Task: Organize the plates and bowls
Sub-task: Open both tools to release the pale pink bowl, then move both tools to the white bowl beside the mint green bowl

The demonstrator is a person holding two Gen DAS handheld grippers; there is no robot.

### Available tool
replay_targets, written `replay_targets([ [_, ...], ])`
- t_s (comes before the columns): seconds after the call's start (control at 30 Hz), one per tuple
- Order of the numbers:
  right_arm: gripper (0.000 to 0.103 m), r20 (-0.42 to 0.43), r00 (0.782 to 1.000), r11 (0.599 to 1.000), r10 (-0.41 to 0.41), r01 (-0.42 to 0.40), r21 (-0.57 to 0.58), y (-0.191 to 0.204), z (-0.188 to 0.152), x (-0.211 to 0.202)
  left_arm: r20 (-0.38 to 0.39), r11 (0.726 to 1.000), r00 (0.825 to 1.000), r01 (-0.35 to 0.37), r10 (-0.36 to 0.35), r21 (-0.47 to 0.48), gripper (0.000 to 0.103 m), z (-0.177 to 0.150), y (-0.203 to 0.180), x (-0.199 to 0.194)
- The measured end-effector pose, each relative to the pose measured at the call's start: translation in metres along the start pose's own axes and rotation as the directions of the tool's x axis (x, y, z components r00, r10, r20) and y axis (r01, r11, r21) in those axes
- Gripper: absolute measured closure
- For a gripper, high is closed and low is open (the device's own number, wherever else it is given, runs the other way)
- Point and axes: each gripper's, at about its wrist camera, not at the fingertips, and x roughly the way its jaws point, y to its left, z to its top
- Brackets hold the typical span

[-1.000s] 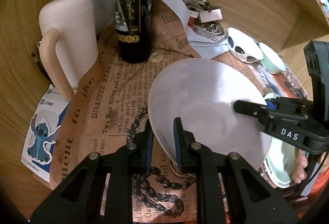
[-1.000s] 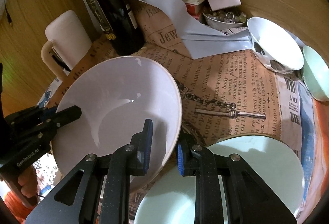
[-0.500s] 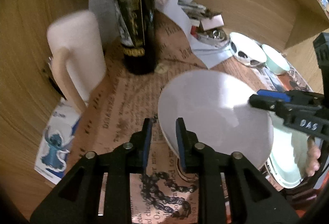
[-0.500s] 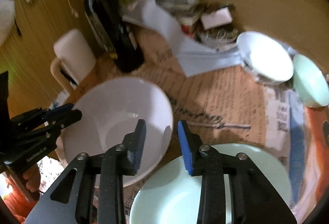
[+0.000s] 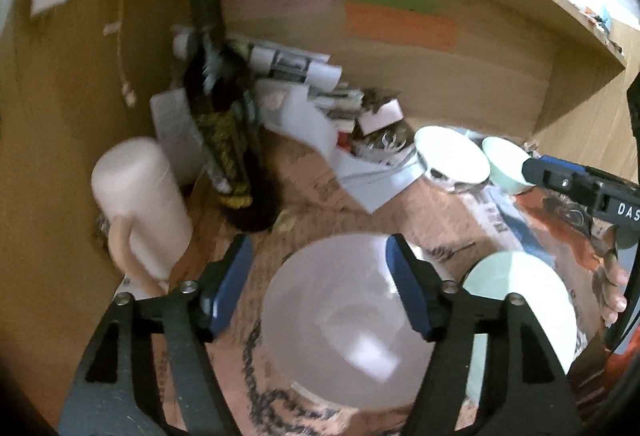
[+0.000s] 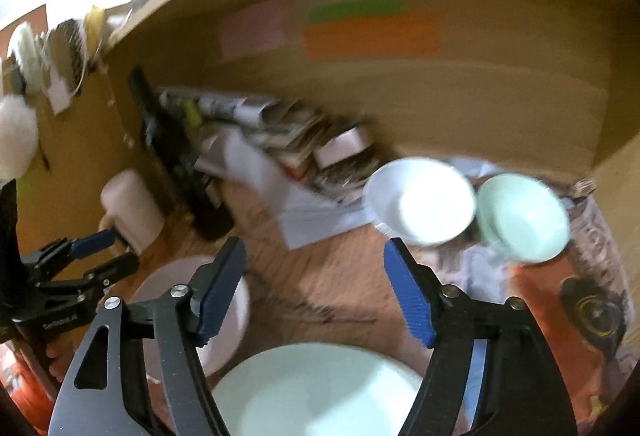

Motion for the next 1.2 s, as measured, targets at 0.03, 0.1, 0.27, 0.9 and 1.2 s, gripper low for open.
replay_targets([
  [0.03, 0.026, 0.014, 1.000, 1.000, -0.009, 0.009, 0.010, -0.008, 0.003, -0.003, 0.005, 1.000, 1.000, 0.002, -0.002, 0.007, 0.029, 0.005, -0.005, 0.002],
  [0.1, 0.023, 0.038, 0.999, 0.999, -0.024, 0.023, 0.028, -0.020, 0.007, -0.008, 0.008, 1.000, 1.000, 0.014, -0.014, 0.015, 0.020, 0.014, -0.014, 0.007],
  [0.27, 0.019, 0.076, 0.995, 0.996, -0.072, 0.069, 0.049, -0.050, 0.016, -0.013, 0.014, 0.999, 0.999, 0.029, -0.030, 0.032, 0.015, 0.038, -0.040, 0.023],
  [0.9, 0.017, -0.096, 0.990, 0.986, -0.107, 0.118, 0.122, -0.124, 0.003, 0.069, -0.232, 0.991, 0.973, 0.049, -0.019, 0.124, 0.015, 0.092, -0.122, 0.168],
  [1.2, 0.017, -0.133, 0.990, 0.981, -0.055, 0.078, 0.176, -0.143, -0.007, 0.077, -0.378, 0.990, 0.926, 0.063, -0.010, 0.128, 0.051, 0.094, -0.135, 0.233],
])
